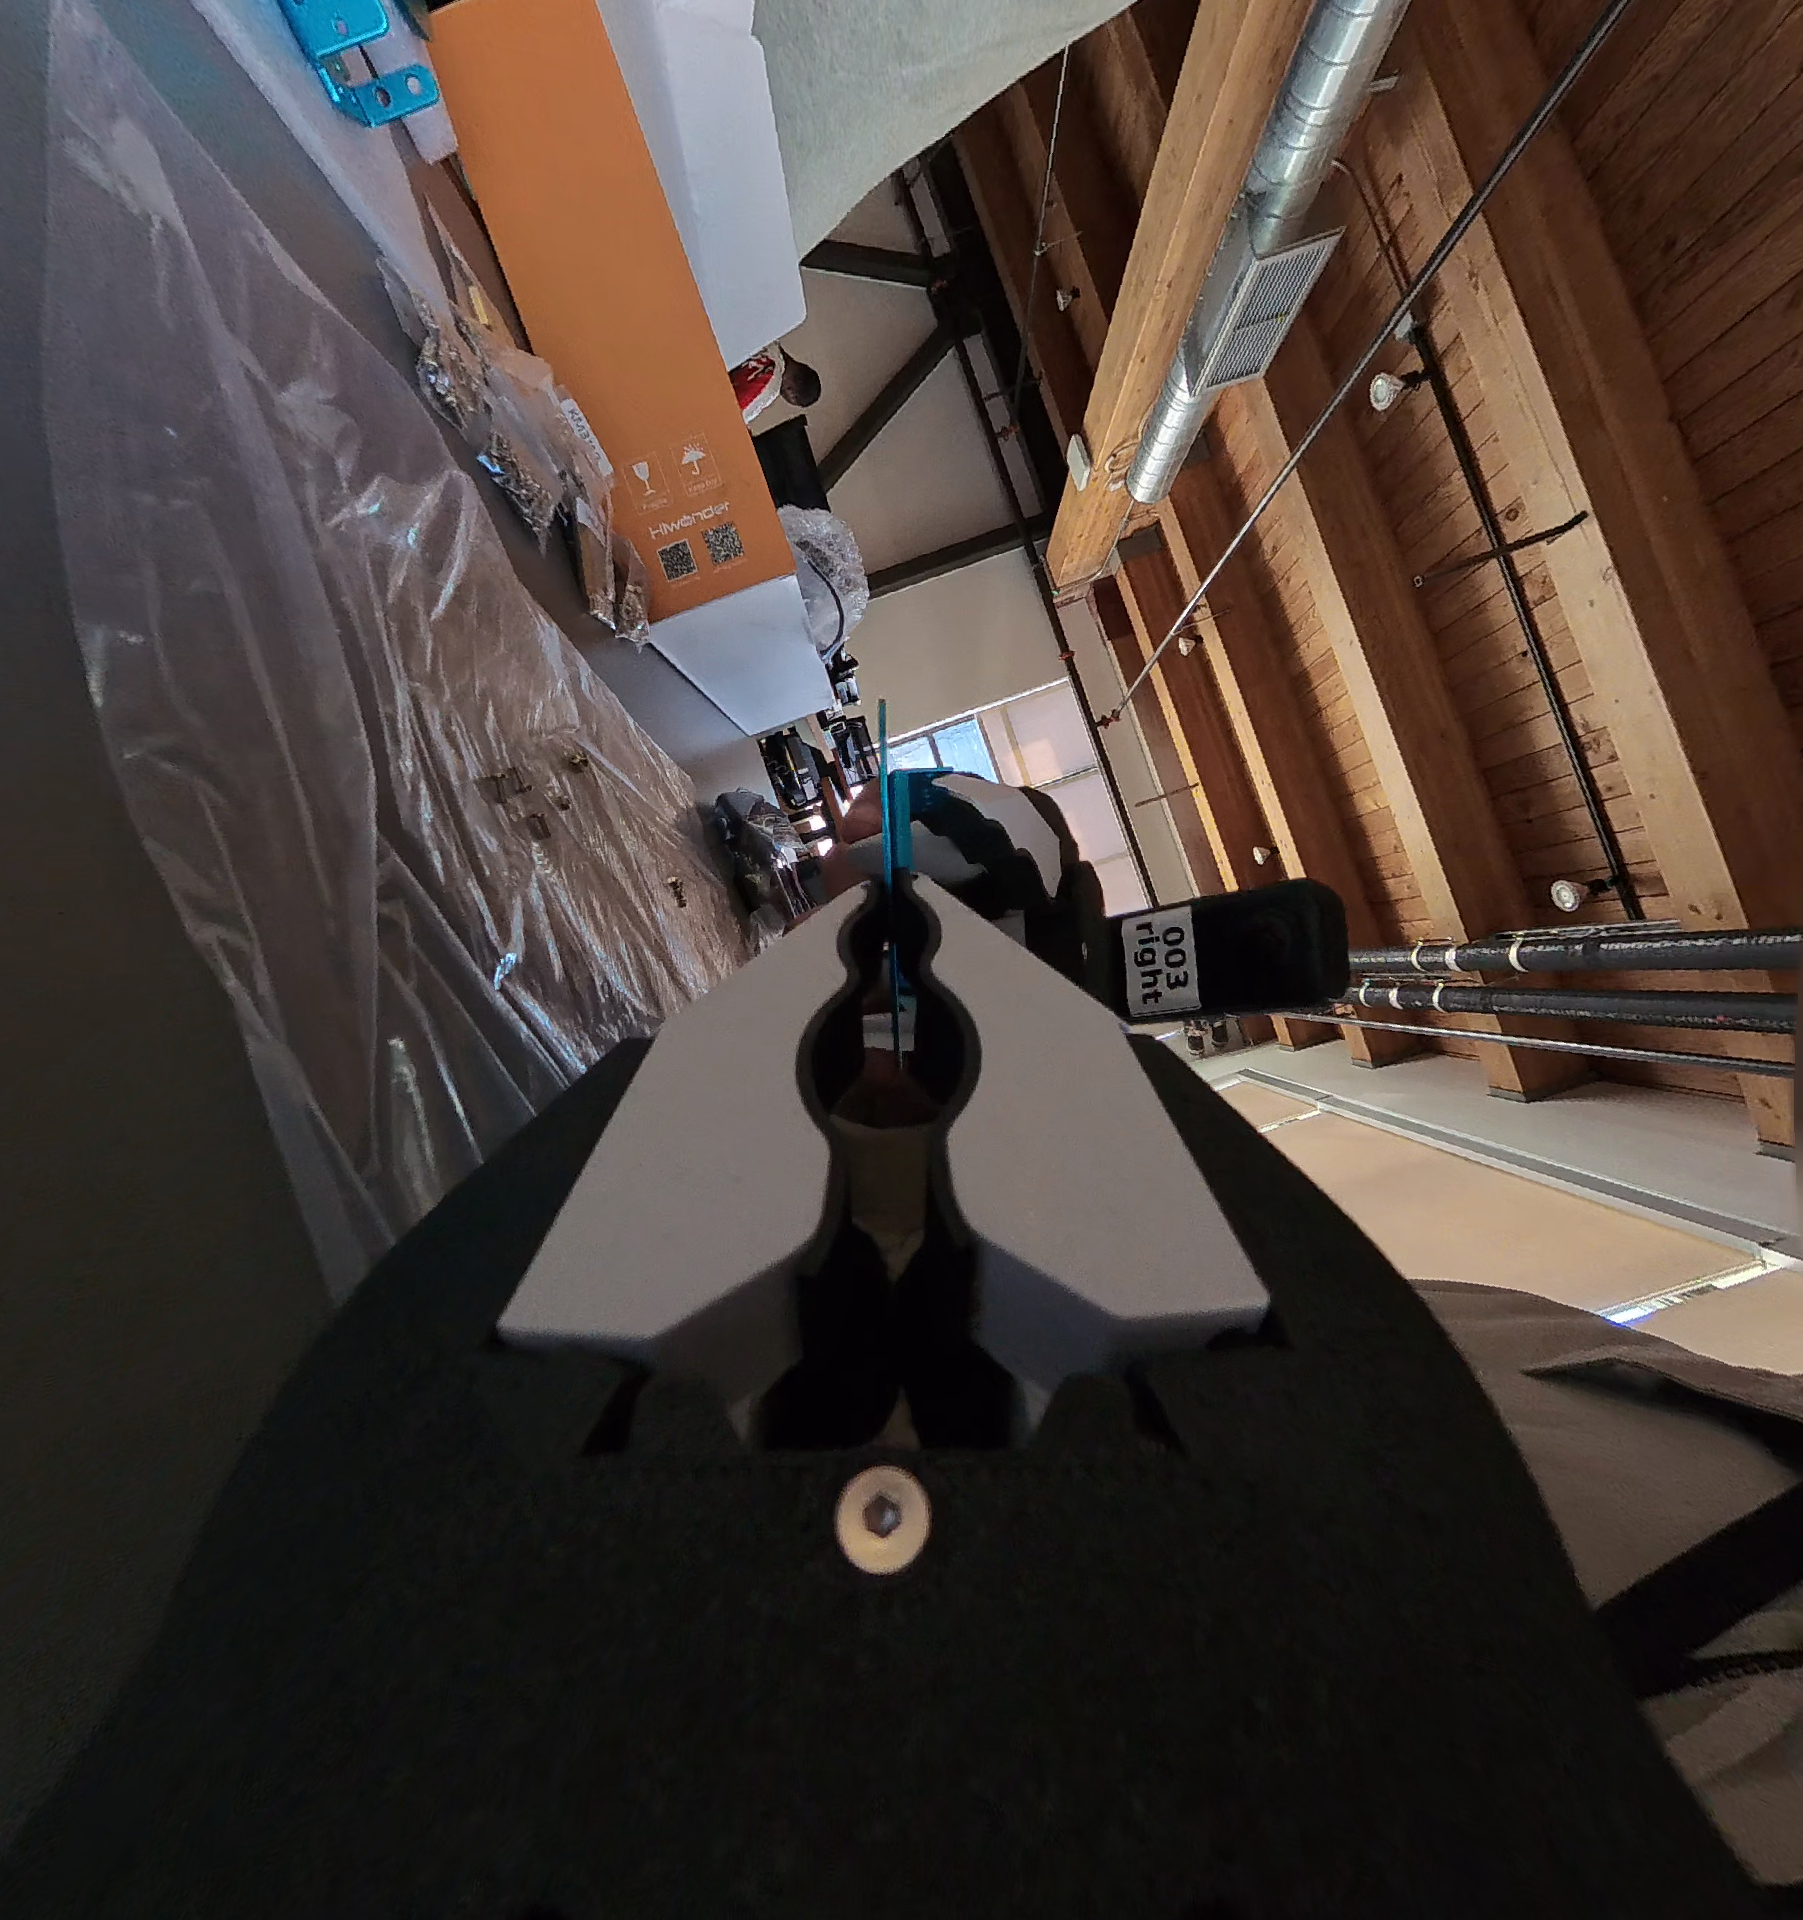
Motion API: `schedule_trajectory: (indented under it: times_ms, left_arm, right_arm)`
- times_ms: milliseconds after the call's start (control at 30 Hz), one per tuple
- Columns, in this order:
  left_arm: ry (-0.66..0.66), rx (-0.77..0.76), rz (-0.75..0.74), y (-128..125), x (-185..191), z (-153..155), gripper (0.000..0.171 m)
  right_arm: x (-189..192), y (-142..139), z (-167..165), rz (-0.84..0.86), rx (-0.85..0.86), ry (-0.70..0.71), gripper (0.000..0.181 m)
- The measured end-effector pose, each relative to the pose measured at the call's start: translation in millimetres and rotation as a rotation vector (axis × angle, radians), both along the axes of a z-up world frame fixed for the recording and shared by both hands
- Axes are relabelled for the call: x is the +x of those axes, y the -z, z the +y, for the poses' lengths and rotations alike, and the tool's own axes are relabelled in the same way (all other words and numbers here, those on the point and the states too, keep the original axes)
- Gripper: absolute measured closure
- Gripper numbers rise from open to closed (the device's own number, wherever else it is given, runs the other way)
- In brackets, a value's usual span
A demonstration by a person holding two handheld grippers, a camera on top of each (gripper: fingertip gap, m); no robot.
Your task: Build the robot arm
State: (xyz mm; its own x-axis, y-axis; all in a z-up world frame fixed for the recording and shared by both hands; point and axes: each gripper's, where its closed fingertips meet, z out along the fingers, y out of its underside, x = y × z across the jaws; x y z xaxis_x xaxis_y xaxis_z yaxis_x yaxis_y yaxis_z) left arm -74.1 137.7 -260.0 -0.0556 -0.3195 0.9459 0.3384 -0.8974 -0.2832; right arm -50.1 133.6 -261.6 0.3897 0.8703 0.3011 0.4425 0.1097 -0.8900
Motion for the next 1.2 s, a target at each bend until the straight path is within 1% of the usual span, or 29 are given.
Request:
schedule_trajectory:
  times_ms: [400,433,500,567,633,667,700,767,833,900,933,1000,1200]
  left_arm:
    - [-0.010,-0.014,0.006,2,-1,2,0.171]
    - [-0.013,-0.016,0.006,2,-1,2,0.171]
    - [-0.020,-0.021,0.005,3,-2,4,0.171]
    - [-0.027,-0.017,0.003,2,-3,5,0.171]
    - [-0.037,-0.005,-0.012,-1,-4,6,0.171]
    - [-0.046,0.001,-0.026,-4,-6,7,0.171]
    - [-0.053,0.010,-0.042,-7,-7,8,0.171]
    - [-0.068,0.035,-0.071,-15,-9,10,0.171]
    - [-0.077,0.063,-0.083,-22,-10,11,0.171]
    - [-0.081,0.070,-0.089,-24,-11,12,0.171]
    - [-0.073,0.066,-0.094,-24,-11,11,0.171]
    - [-0.056,0.050,-0.110,-24,-9,9,0.171]
    - [-0.024,0.032,-0.092,-16,-3,4,0.171]
  right_arm:
    - [0,3,1,0.008,-0.015,0.010,0.137]
    - [0,1,0,0.015,-0.012,0.001,0.133]
    - [1,-10,-5,0.063,0.001,-0.015,0.125]
    - [10,-22,-3,0.127,-0.015,0.011,0.123]
    - [21,-26,3,0.206,-0.114,0.045,0.124]
    - [24,-22,6,0.244,-0.207,0.051,0.127]
    - [24,-18,5,0.290,-0.319,0.026,0.123]
    - [21,-14,5,0.403,-0.556,0.001,0.126]
    - [16,-20,-2,0.529,-0.760,-0.102,0.135]
    - [16,-26,-4,0.631,-0.897,-0.164,0.150]
    - [16,-29,-5,0.675,-0.941,-0.186,0.159]
    - [16,-31,-5,0.737,-1.011,-0.213,0.165]
    - [15,-17,-5,0.728,-1.108,-0.174,0.178]
